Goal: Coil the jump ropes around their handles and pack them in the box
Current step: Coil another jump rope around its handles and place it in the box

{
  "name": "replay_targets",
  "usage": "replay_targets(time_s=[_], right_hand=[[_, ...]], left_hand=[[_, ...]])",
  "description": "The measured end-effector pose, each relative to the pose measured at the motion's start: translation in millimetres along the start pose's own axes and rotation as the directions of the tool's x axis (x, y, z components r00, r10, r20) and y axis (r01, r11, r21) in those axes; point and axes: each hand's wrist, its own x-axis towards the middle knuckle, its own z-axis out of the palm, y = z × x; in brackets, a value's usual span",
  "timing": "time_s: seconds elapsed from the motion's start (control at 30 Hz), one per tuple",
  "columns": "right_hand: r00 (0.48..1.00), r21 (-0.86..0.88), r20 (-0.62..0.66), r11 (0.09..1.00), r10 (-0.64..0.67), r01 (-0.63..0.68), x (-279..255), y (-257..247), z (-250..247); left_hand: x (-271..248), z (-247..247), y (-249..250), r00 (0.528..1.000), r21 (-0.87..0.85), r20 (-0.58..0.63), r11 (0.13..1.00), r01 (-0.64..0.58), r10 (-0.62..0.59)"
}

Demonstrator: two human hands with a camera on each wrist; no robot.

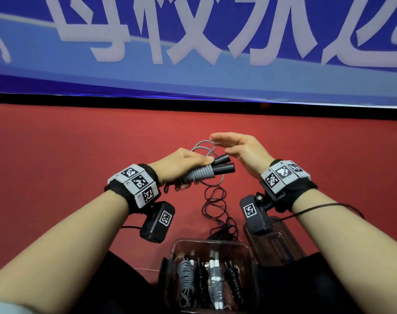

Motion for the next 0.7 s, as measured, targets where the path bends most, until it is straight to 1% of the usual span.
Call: replay_targets(time_s=[0.07,0.13,0.2,0.27,0.37,0.43,0.5,0.53,0.57,0.6,0.67,0.7], right_hand=[[0.998,-0.047,0.064,0.999,-0.007,0.010,-2,-2,0],[0.989,-0.156,0.139,0.987,0.044,-0.022,-2,0,1],[0.981,-0.254,0.164,0.966,0.099,-0.055,-2,1,6],[0.978,-0.290,0.179,0.956,0.104,-0.049,-2,3,10],[0.987,-0.284,0.152,0.959,0.060,-0.015,-4,2,14],[0.998,-0.324,0.064,0.946,0.015,0.006,-3,5,14],[1.000,-0.372,0.000,0.928,0.007,-0.007,-1,7,14],[0.999,-0.393,-0.004,0.919,0.037,-0.036,0,9,14],[0.998,-0.424,0.007,0.904,0.070,-0.060,0,10,13],[0.994,-0.458,0.043,0.886,0.099,-0.068,0,11,13],[0.980,-0.522,0.114,0.849,0.163,-0.080,-1,14,13],[0.975,-0.556,0.126,0.827,0.183,-0.084,-3,14,14]], left_hand=[[-1,0,2,0.999,-0.043,0.033,0.999,-0.003,0.004],[-1,-1,3,0.999,-0.089,0.052,0.996,0.001,0.004],[-1,-3,2,0.997,-0.150,0.073,0.989,0.010,0.000],[0,-4,1,0.996,-0.190,0.087,0.982,0.021,-0.005],[2,-5,1,0.996,-0.257,0.085,0.965,0.048,-0.027],[3,-6,3,0.997,-0.300,0.073,0.953,0.038,-0.017],[3,-6,5,0.999,-0.330,0.044,0.944,0.015,-0.001],[3,-7,7,1.000,-0.349,0.023,0.937,0.008,0.000],[4,-7,7,1.000,-0.366,-0.005,0.931,-0.001,-0.001],[5,-8,7,0.999,-0.374,-0.040,0.928,-0.010,-0.006],[8,-9,3,0.992,-0.363,-0.122,0.932,-0.019,-0.027],[9,-10,2,0.986,-0.356,-0.163,0.934,-0.025,-0.036]])
